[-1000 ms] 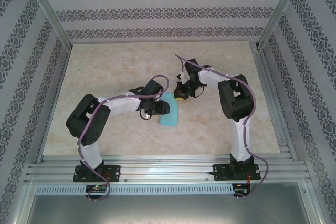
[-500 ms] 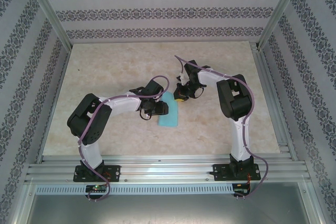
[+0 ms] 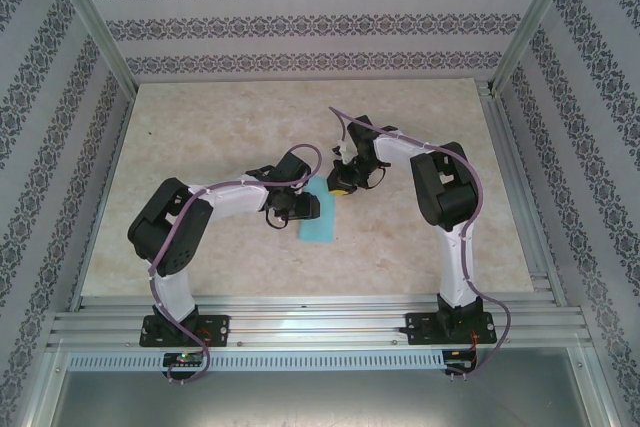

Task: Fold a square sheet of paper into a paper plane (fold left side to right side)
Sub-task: First fold in half a square sheet of paper at the center of the table.

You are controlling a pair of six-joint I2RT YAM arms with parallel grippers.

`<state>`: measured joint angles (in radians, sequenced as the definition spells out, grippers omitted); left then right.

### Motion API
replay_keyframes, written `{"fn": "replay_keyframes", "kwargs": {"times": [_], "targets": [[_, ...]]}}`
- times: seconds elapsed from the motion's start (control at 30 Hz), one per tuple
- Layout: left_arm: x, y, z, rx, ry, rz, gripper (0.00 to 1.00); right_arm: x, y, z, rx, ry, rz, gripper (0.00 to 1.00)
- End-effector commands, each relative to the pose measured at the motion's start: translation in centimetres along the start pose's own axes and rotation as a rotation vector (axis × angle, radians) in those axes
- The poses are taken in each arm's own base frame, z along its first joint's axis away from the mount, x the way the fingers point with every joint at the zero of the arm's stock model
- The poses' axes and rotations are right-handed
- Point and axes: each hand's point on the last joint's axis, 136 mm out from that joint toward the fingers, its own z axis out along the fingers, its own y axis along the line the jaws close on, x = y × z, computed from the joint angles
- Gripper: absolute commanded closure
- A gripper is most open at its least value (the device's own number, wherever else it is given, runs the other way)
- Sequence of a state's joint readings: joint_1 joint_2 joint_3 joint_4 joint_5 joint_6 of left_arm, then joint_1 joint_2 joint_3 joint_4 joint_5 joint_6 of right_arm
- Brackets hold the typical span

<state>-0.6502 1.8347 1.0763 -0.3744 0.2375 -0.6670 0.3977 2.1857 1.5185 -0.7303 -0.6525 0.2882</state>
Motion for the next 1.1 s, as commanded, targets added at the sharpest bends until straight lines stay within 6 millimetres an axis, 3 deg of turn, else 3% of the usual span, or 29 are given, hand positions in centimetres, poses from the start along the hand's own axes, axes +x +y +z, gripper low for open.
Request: {"fn": "replay_keyframes", "kwargs": {"times": [0.0,0.2,1.07], "targets": [[0.4,0.1,0.0,0.021,0.004,-0.019,0.51,-0.3,1.2,0.2,-0.031,-0.001,-0.015,0.89],[0.0,0.2,-0.7,0.015,-0.006,-0.014,0.49,-0.5,1.2,0.2,-0.025,-0.004,-0.014,0.89],[1.8,1.9,1.7,-0.035,0.066,-0.003,0.52,-0.8,-0.6,0.7,0.043,0.013,0.008,0.90]]}}
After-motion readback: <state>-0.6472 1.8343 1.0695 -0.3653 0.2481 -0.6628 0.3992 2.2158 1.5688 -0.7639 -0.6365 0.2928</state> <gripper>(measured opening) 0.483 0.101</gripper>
